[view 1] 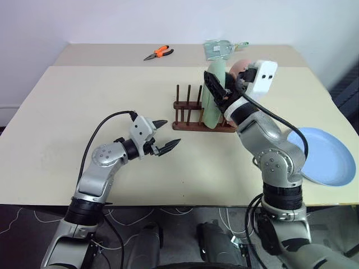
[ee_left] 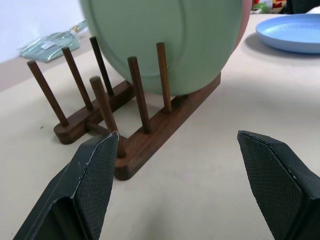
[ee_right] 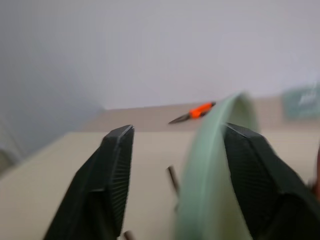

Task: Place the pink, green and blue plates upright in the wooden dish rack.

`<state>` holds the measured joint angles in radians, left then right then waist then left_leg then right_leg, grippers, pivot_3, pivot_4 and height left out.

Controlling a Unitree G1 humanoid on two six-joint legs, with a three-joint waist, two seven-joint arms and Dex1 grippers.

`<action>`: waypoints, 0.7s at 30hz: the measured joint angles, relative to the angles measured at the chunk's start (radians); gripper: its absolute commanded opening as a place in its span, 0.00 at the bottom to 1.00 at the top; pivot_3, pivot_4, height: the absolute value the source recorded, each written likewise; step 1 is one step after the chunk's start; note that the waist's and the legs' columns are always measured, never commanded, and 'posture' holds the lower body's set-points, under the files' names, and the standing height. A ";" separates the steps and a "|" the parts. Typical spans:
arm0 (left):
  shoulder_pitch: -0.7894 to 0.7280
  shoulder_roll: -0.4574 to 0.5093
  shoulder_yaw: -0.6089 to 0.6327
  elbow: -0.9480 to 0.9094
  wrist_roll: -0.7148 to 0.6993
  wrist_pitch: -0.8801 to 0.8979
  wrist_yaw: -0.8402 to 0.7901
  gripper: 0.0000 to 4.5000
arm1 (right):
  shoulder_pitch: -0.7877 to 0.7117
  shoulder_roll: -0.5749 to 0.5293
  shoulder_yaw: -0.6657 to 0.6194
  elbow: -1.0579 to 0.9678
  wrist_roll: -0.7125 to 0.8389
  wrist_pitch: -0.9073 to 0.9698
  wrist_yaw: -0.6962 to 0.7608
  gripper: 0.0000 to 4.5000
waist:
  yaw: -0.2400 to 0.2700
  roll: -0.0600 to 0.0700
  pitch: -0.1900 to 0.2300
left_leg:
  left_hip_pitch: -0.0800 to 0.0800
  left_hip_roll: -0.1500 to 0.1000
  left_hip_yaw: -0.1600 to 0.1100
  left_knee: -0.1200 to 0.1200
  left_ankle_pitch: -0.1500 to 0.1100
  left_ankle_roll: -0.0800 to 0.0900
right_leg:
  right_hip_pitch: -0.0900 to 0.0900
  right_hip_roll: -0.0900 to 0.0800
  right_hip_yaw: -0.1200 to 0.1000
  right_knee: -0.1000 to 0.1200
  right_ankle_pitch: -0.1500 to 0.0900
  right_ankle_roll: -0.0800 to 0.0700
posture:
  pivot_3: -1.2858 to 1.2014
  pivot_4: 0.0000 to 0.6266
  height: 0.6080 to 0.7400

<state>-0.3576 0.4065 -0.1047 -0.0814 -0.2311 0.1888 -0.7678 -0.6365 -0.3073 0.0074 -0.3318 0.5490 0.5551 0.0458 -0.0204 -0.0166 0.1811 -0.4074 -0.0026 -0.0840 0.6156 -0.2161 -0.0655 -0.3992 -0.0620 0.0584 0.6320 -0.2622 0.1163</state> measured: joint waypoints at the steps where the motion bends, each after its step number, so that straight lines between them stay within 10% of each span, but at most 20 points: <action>1: 0.000 -0.001 0.000 -0.001 0.000 0.000 0.000 0.87 | -0.017 -0.029 0.002 -0.003 -0.025 -0.024 0.031 0.57 | 0.000 0.000 0.000 | 0.000 0.000 0.000 0.000 0.000 0.000 | 0.000 0.000 0.000 0.000 0.000 0.000 | 0.52 0.24 1.00; 10: -0.003 -0.016 -0.011 0.000 0.001 0.003 -0.006 0.87 | -0.005 -0.321 -0.305 0.144 -0.155 -0.142 0.112 0.57 | 0.012 -0.002 0.000 | 0.000 -0.001 0.000 0.000 0.000 0.000 | 0.003 -0.001 -0.001 -0.004 -0.001 -0.002 | 0.52 0.24 1.00; 15: -0.017 -0.028 -0.041 0.009 0.003 -0.001 -0.023 0.87 | 0.303 -0.380 -0.375 0.220 -0.203 -0.093 0.177 0.98 | 0.001 -0.001 0.000 | 0.001 0.000 0.000 -0.001 0.000 0.000 | 0.002 0.000 0.000 -0.001 0.000 0.000 | 0.52 0.24 1.00; 21: -0.042 -0.032 -0.055 0.029 0.003 -0.002 -0.052 0.87 | 0.592 -0.370 -0.292 0.132 -0.269 -0.023 0.216 0.99 | -0.006 0.004 -0.002 | 0.002 0.000 0.002 0.001 0.000 0.001 | 0.002 0.000 0.002 -0.001 -0.002 -0.003 | 0.52 0.24 1.00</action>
<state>-0.3991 0.3746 -0.1595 -0.0528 -0.2282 0.1873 -0.8200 -0.0442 -0.6778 -0.2845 -0.1994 0.2801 0.5321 0.2623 -0.0264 -0.0123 0.1796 -0.4055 -0.0025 -0.0817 0.6161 -0.2163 -0.0650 -0.3972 -0.0620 0.0603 0.6315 -0.2639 0.1135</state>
